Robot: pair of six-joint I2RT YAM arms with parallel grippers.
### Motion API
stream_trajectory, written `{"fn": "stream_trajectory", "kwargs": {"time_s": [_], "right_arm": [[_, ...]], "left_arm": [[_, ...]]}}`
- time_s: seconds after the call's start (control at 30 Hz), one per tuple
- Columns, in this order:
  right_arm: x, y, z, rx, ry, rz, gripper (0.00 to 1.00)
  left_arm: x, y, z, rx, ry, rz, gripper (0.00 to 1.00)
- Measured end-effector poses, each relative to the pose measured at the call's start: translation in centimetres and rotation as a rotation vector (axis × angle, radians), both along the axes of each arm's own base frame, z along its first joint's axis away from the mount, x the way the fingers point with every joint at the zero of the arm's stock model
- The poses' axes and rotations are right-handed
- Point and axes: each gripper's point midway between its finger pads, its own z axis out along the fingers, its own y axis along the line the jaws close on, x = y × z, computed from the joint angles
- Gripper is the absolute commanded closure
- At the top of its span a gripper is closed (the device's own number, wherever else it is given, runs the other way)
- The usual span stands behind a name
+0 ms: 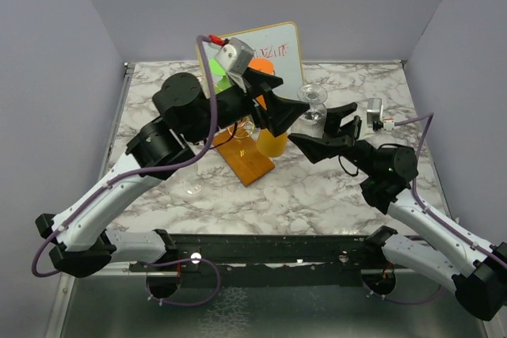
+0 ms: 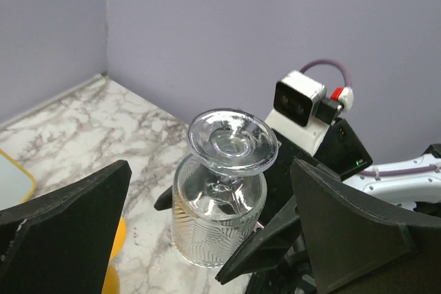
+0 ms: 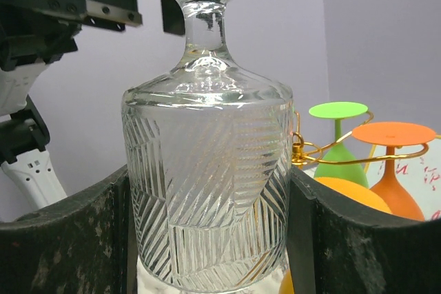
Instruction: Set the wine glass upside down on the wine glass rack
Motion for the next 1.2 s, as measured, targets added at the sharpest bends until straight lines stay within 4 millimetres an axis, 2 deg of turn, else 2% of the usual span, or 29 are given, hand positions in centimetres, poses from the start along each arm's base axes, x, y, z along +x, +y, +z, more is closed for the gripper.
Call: {"fn": "stream_trajectory", "kwargs": {"time_s": [0.2, 0.27, 0.4, 0.5, 0.7, 0.8, 1.03, 1.2], "right_arm": [[-1.5, 1.9, -1.6, 0.0, 0.035, 0.035, 0.99], [-2.1, 2.8, -2.1, -0.004, 0.043, 0.051, 0.99], [-3.1, 4.7, -3.5, -0.023, 0.06, 0.067, 0.99], [-3.3, 6.0, -5.0, -0.043, 0.078, 0.065, 0.99], [-2.7, 8.3, -8.8, -0.1, 0.124, 0.026, 0.99], [-2.1, 8.6, -9.5, -0.098, 0.128, -0.006, 0.99], [-0.3, 8.1, -9.8, -0.048, 0.137, -0.103, 0.99], [0.4, 7.5, -11.1, -0.048, 0.154, -0.152, 0.99]], "left_arm": [[-1.6, 7.1, 3.9, -0.108, -0.091, 0.165, 0.01], [-1.6, 9.2, 4.7, -0.134, -0.109, 0.237, 0.01], [-0.8, 13.0, 5.1, -0.162, -0.118, 0.396, 0.01], [0.7, 14.8, 3.8, -0.136, -0.095, 0.527, 0.01], [3.2, 16.3, -0.3, -0.022, -0.036, 0.701, 0.01], [3.8, 16.5, -1.6, 0.018, -0.019, 0.74, 0.01], [4.0, 17.2, -2.0, 0.03, -0.01, 0.778, 0.01], [4.0, 17.3, -2.0, 0.03, -0.009, 0.783, 0.01]]}}
